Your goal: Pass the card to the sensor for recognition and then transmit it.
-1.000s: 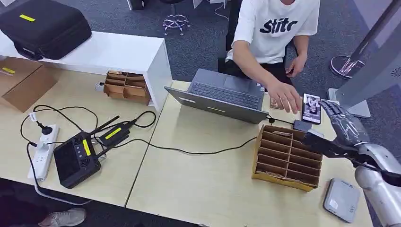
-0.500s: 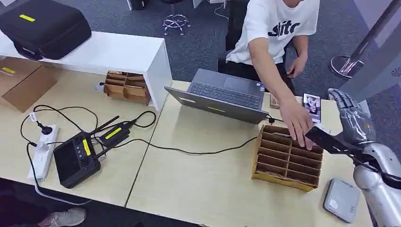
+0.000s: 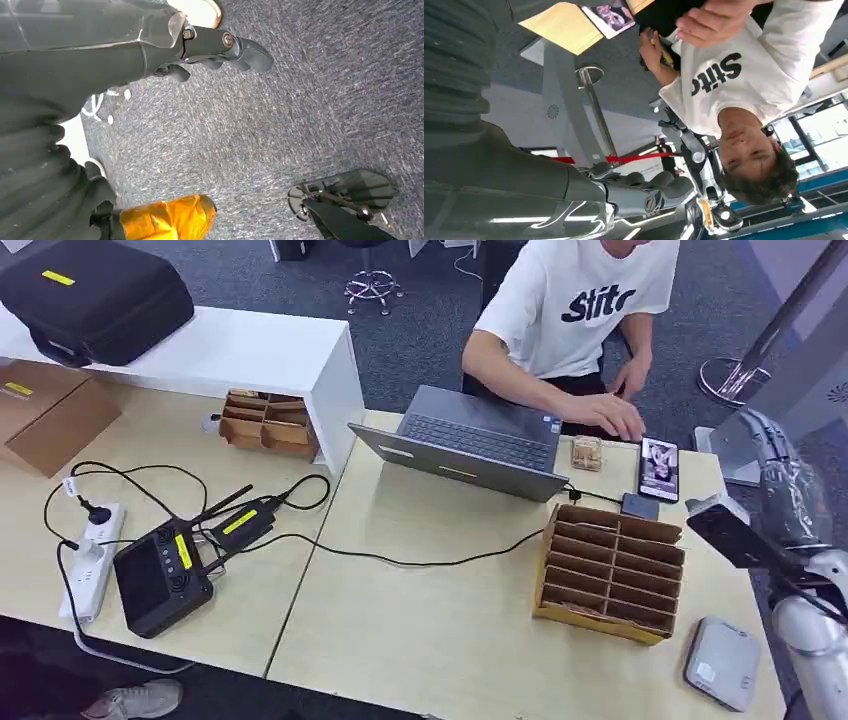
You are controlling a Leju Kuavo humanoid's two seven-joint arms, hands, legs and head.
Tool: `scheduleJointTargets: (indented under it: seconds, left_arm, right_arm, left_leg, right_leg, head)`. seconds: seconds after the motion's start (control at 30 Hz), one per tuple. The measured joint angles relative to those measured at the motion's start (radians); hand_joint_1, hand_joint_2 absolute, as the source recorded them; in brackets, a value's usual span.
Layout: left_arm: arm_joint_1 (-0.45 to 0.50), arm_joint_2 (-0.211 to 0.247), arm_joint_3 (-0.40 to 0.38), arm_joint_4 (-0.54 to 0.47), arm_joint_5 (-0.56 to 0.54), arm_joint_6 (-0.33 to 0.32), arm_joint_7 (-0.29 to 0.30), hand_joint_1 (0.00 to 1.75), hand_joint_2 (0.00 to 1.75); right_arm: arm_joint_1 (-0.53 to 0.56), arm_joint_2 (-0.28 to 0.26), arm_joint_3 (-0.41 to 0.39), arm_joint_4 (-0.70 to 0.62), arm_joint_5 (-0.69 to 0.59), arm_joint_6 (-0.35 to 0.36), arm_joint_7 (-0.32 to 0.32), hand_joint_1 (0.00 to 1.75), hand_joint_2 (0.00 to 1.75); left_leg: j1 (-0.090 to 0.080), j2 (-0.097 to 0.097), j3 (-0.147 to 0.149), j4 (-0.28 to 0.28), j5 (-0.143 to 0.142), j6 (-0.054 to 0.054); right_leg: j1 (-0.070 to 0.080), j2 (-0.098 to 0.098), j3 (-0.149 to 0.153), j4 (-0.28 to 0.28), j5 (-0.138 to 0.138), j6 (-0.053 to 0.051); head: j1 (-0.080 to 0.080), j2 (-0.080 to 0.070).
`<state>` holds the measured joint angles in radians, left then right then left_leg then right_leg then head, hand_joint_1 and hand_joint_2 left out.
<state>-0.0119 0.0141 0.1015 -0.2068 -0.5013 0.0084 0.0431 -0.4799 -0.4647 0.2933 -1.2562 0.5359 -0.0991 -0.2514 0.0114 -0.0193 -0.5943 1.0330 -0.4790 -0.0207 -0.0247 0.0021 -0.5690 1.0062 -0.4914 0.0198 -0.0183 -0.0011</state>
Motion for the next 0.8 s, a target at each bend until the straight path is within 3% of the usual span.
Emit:
scheduleJointTargets:
  seconds: [0.2, 0.5, 0.8]
  left_arm:
    - [0.004, 0.000, 0.017, 0.000, 0.004, 0.000, 0.000, 0.00, 1.75]
    - [0.004, 0.001, 0.037, 0.001, -0.002, 0.000, 0.000, 0.00, 1.75]
    - [0.004, 0.001, 0.045, 0.002, -0.013, -0.003, 0.002, 0.00, 1.75]
  right_arm:
    - [0.030, -0.050, -0.038, -0.027, -0.048, 0.117, -0.020, 0.00, 1.75]
    - [0.032, -0.142, -0.027, 0.009, -0.067, 0.252, -0.027, 0.00, 1.75]
    - [0.023, -0.161, 0.023, 0.061, -0.061, 0.277, -0.031, 0.00, 1.75]
  left_leg:
    - [0.000, 0.000, 0.000, 0.000, 0.000, 0.000]
    - [0.000, 0.000, 0.000, 0.000, 0.000, 0.000]
    - [0.000, 0.000, -0.001, 0.000, 0.000, 0.000]
  right_leg:
    - [0.000, 0.000, 0.000, 0.000, 0.000, 0.000]
    - [0.000, -0.001, 0.000, 0.000, 0.000, 0.000]
    - [0.000, -0.001, 0.000, 0.000, 0.000, 0.000]
  head:
    - [0.000, 0.000]
    - [0.000, 0.000]
    - [0.000, 0.000]
